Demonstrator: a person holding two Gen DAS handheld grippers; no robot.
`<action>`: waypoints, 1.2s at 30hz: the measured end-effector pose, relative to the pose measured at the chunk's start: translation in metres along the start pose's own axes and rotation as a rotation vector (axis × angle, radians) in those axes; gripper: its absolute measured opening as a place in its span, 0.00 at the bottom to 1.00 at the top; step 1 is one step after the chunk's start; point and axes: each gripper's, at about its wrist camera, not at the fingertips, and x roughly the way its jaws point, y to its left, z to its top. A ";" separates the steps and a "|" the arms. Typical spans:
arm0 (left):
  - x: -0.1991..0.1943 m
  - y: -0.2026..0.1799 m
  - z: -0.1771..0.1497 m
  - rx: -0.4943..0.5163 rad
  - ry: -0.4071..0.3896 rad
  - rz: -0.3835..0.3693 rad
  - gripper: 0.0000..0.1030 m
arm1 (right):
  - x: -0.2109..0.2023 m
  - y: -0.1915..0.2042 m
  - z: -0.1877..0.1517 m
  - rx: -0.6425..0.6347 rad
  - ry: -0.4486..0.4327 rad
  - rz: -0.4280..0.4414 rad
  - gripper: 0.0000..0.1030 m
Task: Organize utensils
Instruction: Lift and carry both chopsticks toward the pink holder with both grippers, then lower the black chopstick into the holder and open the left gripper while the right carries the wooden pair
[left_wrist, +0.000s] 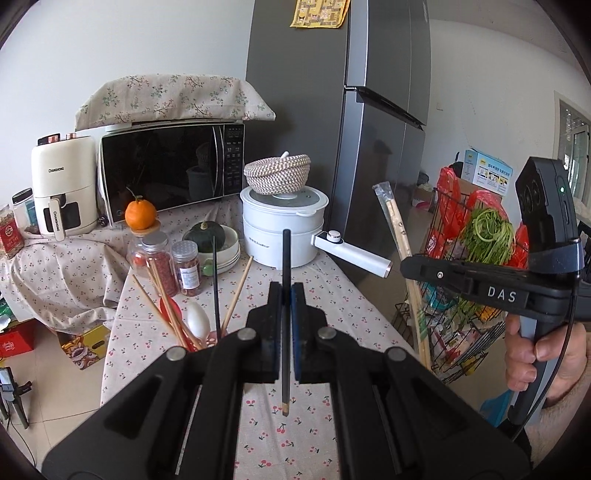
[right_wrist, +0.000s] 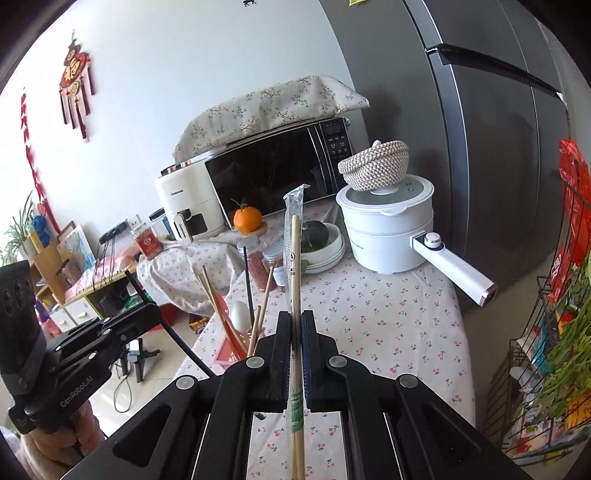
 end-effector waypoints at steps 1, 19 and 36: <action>-0.003 0.002 0.002 -0.005 -0.012 0.005 0.05 | 0.000 0.000 0.001 0.002 -0.003 0.002 0.05; -0.002 0.043 0.015 -0.010 -0.160 0.225 0.05 | 0.023 0.028 0.011 0.019 -0.097 0.049 0.05; 0.079 0.078 -0.006 -0.094 0.120 0.152 0.11 | 0.072 0.054 0.000 0.066 -0.191 0.056 0.05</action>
